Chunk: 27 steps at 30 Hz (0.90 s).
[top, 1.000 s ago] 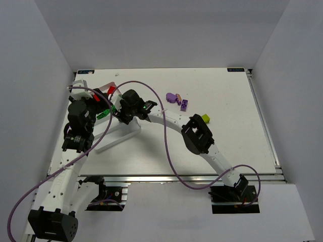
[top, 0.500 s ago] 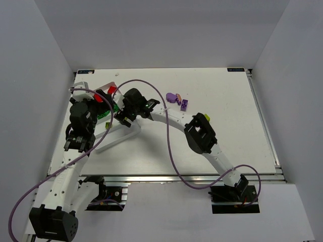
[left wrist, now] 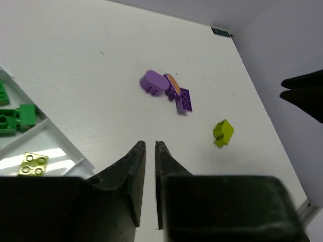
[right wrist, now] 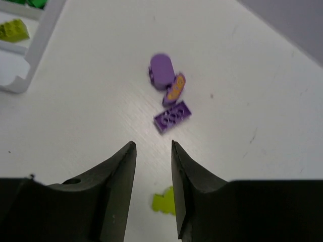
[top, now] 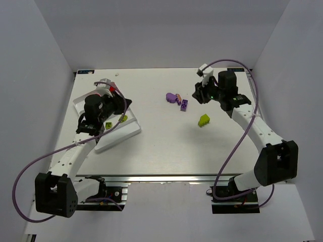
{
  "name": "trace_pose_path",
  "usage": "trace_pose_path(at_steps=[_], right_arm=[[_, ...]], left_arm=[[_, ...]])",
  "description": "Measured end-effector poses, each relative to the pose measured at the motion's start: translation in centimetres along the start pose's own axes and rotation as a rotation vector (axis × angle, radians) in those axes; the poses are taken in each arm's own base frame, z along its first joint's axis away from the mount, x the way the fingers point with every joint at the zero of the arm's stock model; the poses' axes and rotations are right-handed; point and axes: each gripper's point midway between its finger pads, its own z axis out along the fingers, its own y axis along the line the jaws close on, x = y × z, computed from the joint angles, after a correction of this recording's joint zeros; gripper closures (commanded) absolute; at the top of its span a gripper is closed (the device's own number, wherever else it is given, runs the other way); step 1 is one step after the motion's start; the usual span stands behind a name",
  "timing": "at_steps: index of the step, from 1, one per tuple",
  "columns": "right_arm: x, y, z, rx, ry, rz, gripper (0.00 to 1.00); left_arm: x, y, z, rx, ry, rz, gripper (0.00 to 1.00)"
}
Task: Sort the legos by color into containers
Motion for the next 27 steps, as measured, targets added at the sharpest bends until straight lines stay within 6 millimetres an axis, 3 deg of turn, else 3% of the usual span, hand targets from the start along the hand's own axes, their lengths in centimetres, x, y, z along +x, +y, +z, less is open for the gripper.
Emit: trace_pose_path(at_steps=[1, 2, 4, 6, 8, 10, 22, 27], right_arm=[[1.3, -0.6, -0.3, 0.01, 0.027, 0.022, 0.55], [3.0, -1.0, -0.4, 0.018, 0.064, 0.049, 0.41], [7.4, -1.2, -0.7, 0.026, 0.174, 0.112, 0.29], [11.3, -1.1, -0.9, 0.038, 0.28, 0.164, 0.19], [14.4, -0.8, -1.3, 0.046, 0.36, 0.205, 0.16], [16.2, -0.6, -1.7, 0.05, 0.401, 0.227, 0.16], [16.9, -2.5, -1.7, 0.159, 0.406, 0.263, 0.11], [19.0, -2.9, -1.6, 0.208, 0.448, 0.275, 0.11]], left_arm=[[0.8, -0.4, 0.3, 0.017, 0.028, -0.009, 0.6], [1.6, -0.7, 0.5, 0.03, 0.054, -0.01, 0.53], [2.8, -1.3, 0.7, 0.043, 0.096, -0.012, 0.38], [3.5, -1.8, 0.5, 0.054, 0.118, -0.003, 0.34], [3.6, -2.2, 0.3, 0.059, 0.122, 0.005, 0.33], [3.3, -2.3, 0.1, 0.059, 0.109, 0.015, 0.33], [2.2, -2.7, -0.6, 0.059, 0.07, 0.043, 0.32], [2.3, -2.6, -0.6, 0.057, 0.075, 0.042, 0.32]])
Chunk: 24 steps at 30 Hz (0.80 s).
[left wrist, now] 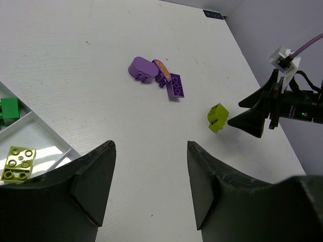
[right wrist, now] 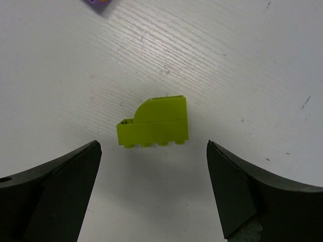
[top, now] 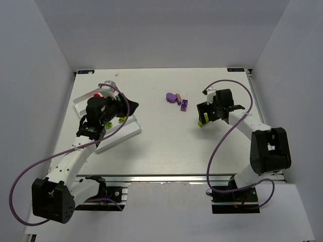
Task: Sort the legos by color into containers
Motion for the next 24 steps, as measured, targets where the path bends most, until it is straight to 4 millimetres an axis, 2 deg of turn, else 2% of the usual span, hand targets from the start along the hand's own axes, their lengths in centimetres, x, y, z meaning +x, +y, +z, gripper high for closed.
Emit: trace_pose_path(at_steps=[8, 18, 24], right_arm=[[2.7, -0.4, 2.2, 0.016, 0.089, 0.018, 0.11], [4.7, -0.2, 4.3, 0.006, 0.154, -0.008, 0.12], [4.1, -0.5, 5.0, 0.009, 0.137, -0.037, 0.2]], left_arm=[[0.2, 0.1, 0.0, -0.003, 0.007, -0.003, 0.32], [0.3, 0.1, 0.0, -0.004, 0.011, -0.003, 0.32], [0.3, 0.0, -0.1, 0.001, 0.013, -0.004, 0.31]])
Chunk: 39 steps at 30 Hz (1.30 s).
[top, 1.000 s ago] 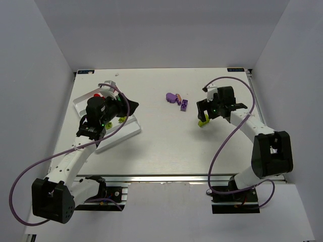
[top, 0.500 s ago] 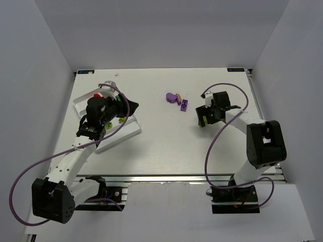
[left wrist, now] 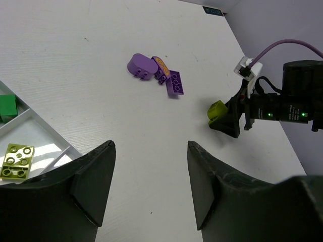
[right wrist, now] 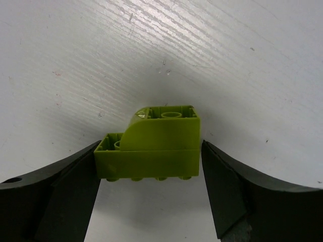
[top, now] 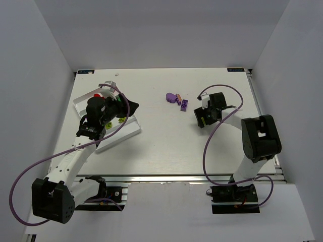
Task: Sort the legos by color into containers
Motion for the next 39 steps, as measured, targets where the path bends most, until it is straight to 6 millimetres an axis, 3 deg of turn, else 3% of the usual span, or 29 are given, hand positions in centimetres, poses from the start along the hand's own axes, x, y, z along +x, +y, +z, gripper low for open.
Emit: trace_pose_path(at_steps=[4, 5, 6, 13, 16, 19, 22, 26, 28, 39], right_arm=[[-0.2, 0.0, 0.1, -0.006, -0.011, -0.03, 0.36], [-0.3, 0.0, 0.1, -0.009, -0.014, -0.037, 0.42], [-0.3, 0.1, 0.1, -0.013, -0.015, -0.043, 0.55], [0.1, 1.8, -1.1, -0.118, -0.004, -0.123, 0.95], [-1.0, 3.7, -3.9, -0.223, -0.064, -0.213, 0.98], [-3.6, 6.2, -8.0, -0.283, -0.207, -0.365, 1.0], [-5.4, 10.5, -11.8, -0.337, -0.36, -0.557, 1.0], [-4.1, 17.6, -14.8, -0.446, -0.48, -0.779, 1.0], [-3.1, 19.9, -15.5, -0.498, -0.496, -0.83, 1.0], [-5.5, 22.3, -17.3, -0.482, -0.573, -0.868, 1.0]], left_arm=[[0.0, -0.1, 0.0, 0.005, 0.002, 0.0, 0.31], [0.1, -0.1, 0.0, 0.007, 0.003, 0.0, 0.31], [0.1, -0.1, 0.0, 0.009, 0.004, 0.0, 0.31], [0.3, -1.7, 0.3, 0.103, 0.024, -0.02, 0.26], [0.8, -3.2, 0.8, 0.197, 0.051, -0.049, 0.24], [2.2, -4.8, 1.4, 0.292, 0.111, -0.083, 0.22], [3.9, -6.8, 1.5, 0.382, 0.176, -0.106, 0.22], [5.7, -9.2, 0.9, 0.487, 0.238, -0.114, 0.21], [6.0, -10.3, 0.5, 0.53, 0.251, -0.108, 0.21], [6.5, -12.3, -0.3, 0.614, 0.27, -0.09, 0.2]])
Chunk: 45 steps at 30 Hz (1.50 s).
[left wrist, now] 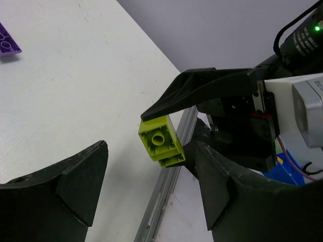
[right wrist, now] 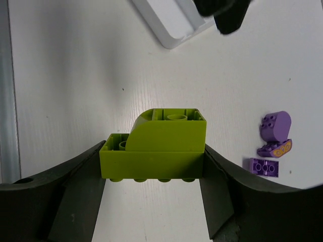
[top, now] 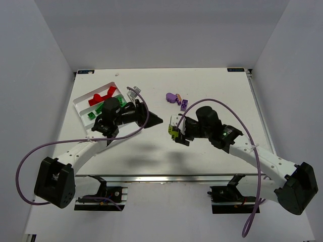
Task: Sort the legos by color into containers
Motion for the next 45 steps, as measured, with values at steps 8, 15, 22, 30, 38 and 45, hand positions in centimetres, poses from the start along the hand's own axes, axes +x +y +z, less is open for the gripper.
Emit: trace_pose_path(at_steps=[8, 15, 22, 30, 38, 45], right_arm=[[-2.5, 0.9, 1.1, 0.028, -0.031, -0.087, 1.0], [-3.1, 1.0, 1.5, 0.071, -0.026, -0.116, 1.0], [-2.7, 0.5, 1.5, 0.107, -0.006, -0.116, 1.0], [-3.0, -0.5, 1.7, 0.159, -0.016, -0.12, 1.0], [-2.8, -0.5, 2.2, 0.158, -0.011, -0.118, 1.0], [-2.6, -0.5, 2.4, 0.162, -0.001, -0.12, 1.0]], left_arm=[[0.7, -0.2, 0.3, 0.009, 0.024, -0.001, 0.2], [2.7, 0.7, 1.1, -0.001, 0.085, -0.042, 0.25], [3.2, 0.6, 1.4, 0.01, 0.105, -0.046, 0.27], [4.1, 0.2, 1.5, 0.028, 0.141, -0.061, 0.26], [4.7, 0.2, 1.6, 0.033, 0.163, -0.067, 0.42], [4.8, -0.3, 1.6, 0.051, 0.175, -0.082, 0.64]])
